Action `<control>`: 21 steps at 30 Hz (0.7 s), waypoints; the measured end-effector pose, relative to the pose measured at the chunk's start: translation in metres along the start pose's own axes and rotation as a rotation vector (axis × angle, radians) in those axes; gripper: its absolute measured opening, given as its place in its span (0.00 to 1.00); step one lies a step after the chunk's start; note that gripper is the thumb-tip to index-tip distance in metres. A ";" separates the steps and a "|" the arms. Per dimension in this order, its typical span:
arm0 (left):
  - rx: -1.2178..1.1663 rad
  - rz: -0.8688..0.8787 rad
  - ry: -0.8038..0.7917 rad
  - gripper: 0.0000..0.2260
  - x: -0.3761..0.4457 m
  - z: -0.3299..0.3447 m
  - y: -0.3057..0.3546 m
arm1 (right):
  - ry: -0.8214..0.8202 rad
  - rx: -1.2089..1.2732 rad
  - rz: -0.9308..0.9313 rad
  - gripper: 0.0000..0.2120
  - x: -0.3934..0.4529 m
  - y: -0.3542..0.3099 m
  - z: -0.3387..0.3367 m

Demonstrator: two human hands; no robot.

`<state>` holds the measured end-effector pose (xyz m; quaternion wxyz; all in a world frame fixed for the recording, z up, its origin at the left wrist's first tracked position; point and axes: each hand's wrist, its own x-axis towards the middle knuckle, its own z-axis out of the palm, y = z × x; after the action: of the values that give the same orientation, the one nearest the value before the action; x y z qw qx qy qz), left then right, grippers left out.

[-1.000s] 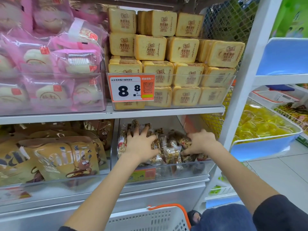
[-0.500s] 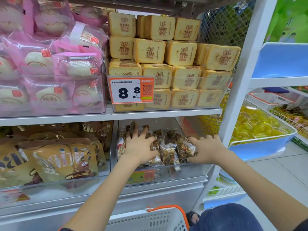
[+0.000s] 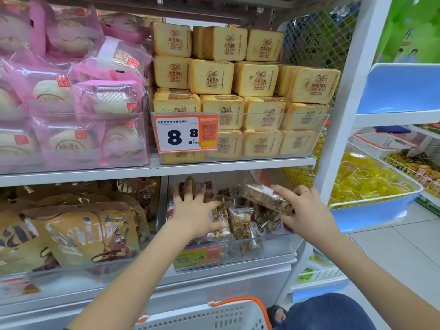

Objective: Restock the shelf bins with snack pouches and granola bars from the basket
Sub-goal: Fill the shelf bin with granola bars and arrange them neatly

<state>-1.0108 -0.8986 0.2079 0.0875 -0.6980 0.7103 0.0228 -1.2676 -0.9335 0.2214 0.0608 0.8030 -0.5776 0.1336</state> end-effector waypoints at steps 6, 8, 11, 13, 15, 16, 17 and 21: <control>-0.093 -0.046 0.326 0.23 -0.022 0.013 -0.001 | 0.221 0.185 -0.039 0.40 -0.032 -0.045 -0.002; -0.128 -0.051 0.404 0.17 -0.034 0.011 -0.005 | 0.282 0.180 -0.101 0.42 -0.037 -0.073 0.004; -0.325 -0.007 0.609 0.12 -0.058 0.015 -0.014 | 0.403 0.144 -0.113 0.43 -0.039 -0.110 0.011; -0.698 -0.068 0.739 0.12 -0.086 0.012 -0.011 | 0.459 0.178 -0.080 0.43 -0.042 -0.131 0.018; -1.187 -0.139 0.676 0.13 -0.104 0.004 -0.002 | 0.470 0.168 -0.109 0.41 -0.048 -0.150 0.031; -1.354 -0.187 0.625 0.12 -0.105 0.004 0.001 | 0.448 0.156 -0.124 0.41 -0.052 -0.158 0.037; -1.387 -0.238 0.600 0.10 -0.102 0.005 0.002 | 0.416 0.152 -0.127 0.42 -0.054 -0.165 0.042; -1.229 -0.335 0.538 0.38 -0.081 -0.001 0.007 | 0.329 0.247 -0.069 0.42 -0.057 -0.168 0.048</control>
<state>-1.0175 -0.8185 0.2208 -0.5008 -0.7027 0.4482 0.2335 -1.1194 -0.8387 0.1688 0.0599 0.7910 -0.5112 0.3306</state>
